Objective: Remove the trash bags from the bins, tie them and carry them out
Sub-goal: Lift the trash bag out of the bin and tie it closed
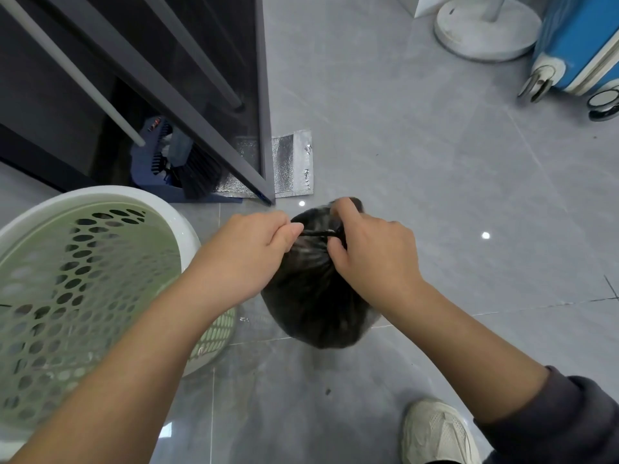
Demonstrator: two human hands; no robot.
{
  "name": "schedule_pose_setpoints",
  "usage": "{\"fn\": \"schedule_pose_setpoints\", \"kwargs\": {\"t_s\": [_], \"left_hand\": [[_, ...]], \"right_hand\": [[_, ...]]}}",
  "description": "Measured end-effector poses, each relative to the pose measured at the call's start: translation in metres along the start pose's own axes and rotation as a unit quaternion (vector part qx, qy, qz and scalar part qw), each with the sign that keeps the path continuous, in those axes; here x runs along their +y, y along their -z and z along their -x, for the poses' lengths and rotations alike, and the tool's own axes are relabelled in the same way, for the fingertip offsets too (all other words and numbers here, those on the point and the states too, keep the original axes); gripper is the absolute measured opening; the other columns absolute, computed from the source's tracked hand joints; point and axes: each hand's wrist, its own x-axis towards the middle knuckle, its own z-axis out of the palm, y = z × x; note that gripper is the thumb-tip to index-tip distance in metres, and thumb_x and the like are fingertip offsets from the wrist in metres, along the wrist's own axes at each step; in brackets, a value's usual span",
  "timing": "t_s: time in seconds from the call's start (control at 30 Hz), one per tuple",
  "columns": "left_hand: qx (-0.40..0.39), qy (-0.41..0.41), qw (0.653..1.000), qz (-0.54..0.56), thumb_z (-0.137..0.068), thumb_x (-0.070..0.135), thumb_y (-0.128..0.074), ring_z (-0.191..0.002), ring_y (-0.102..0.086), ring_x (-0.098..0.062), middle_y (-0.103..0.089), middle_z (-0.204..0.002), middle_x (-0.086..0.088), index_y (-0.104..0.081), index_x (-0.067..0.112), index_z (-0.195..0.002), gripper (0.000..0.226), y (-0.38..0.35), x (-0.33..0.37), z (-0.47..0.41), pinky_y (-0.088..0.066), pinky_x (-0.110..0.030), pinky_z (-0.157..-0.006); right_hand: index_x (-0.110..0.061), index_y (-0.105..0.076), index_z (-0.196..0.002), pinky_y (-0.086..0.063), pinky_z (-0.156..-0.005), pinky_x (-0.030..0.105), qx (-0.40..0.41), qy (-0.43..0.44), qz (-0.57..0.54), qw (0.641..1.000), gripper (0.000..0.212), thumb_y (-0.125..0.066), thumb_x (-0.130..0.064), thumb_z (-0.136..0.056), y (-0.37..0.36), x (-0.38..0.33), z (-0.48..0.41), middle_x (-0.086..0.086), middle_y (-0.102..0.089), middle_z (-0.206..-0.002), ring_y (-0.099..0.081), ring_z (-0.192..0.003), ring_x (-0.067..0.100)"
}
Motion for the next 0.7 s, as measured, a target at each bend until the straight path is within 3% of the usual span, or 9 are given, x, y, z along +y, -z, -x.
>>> {"fn": "schedule_pose_setpoints", "kwargs": {"t_s": [0.1,0.23,0.37,0.5,0.6,0.7], "left_hand": [[0.03,-0.012,0.999,-0.01,-0.09,0.045,-0.036,-0.069,-0.053,-0.017,-0.054,-0.062,0.002,-0.05,0.02,-0.069,0.036,0.001,-0.002,-0.001,-0.046,-0.042,-0.068],[0.05,-0.012,0.999,-0.003,-0.093,0.042,-0.04,-0.066,-0.054,-0.015,-0.055,-0.059,0.003,-0.053,0.02,-0.071,0.034,0.004,-0.004,-0.001,-0.046,-0.04,-0.065],[0.026,-0.01,0.999,-0.045,-0.093,0.044,-0.039,-0.058,-0.046,-0.009,-0.047,-0.054,0.006,-0.052,0.021,-0.071,0.034,0.001,-0.007,0.0,-0.034,-0.033,-0.053],[-0.032,0.016,0.999,-0.041,-0.096,0.04,-0.041,-0.057,-0.044,-0.006,-0.046,-0.056,0.009,-0.052,0.027,-0.072,0.029,-0.005,-0.011,0.001,-0.031,-0.031,-0.053],[-0.053,0.014,0.998,-0.034,-0.097,0.035,-0.041,-0.056,-0.043,-0.004,-0.046,-0.055,0.009,-0.058,0.026,-0.081,0.025,-0.012,-0.016,0.002,-0.03,-0.028,-0.053],[-0.076,0.009,0.997,-0.014,-0.097,0.033,-0.042,-0.059,-0.045,-0.005,-0.047,-0.058,0.009,-0.053,0.029,-0.076,0.024,-0.022,-0.021,0.003,-0.031,-0.027,-0.055]], "right_hand": [[-0.018,-0.052,-0.096,-0.026,-0.05,0.029,0.017,0.016,-0.017,1.0,0.013,-0.049,-0.028,-0.088,0.001,0.0,-0.001,-0.002,-0.057,-0.074,-0.047,-0.06,0.027],[-0.016,-0.058,-0.08,-0.04,-0.059,0.032,0.013,0.055,-0.174,0.983,0.018,-0.065,-0.032,-0.085,-0.004,0.008,-0.005,-0.002,-0.054,-0.08,-0.052,-0.067,0.021],[-0.021,-0.046,-0.082,-0.044,-0.056,0.035,-0.033,0.05,-0.108,0.992,0.022,-0.057,-0.038,-0.088,-0.005,0.006,-0.004,-0.006,-0.052,-0.078,-0.054,-0.068,0.024],[-0.019,-0.056,-0.092,-0.047,-0.06,0.036,-0.03,0.012,-0.098,0.995,0.013,-0.054,-0.031,-0.089,-0.005,0.007,-0.004,-0.005,-0.059,-0.074,-0.057,-0.07,0.026],[-0.022,-0.063,-0.09,-0.049,-0.065,0.037,-0.034,0.0,-0.093,0.995,0.013,-0.054,-0.031,-0.09,-0.006,0.01,-0.003,-0.006,-0.06,-0.075,-0.059,-0.075,0.024],[-0.023,-0.066,-0.087,-0.047,-0.064,0.033,-0.066,-0.039,-0.103,0.992,0.016,-0.054,-0.033,-0.09,-0.009,0.013,-0.002,-0.002,-0.065,-0.077,-0.058,-0.078,0.023]]}}
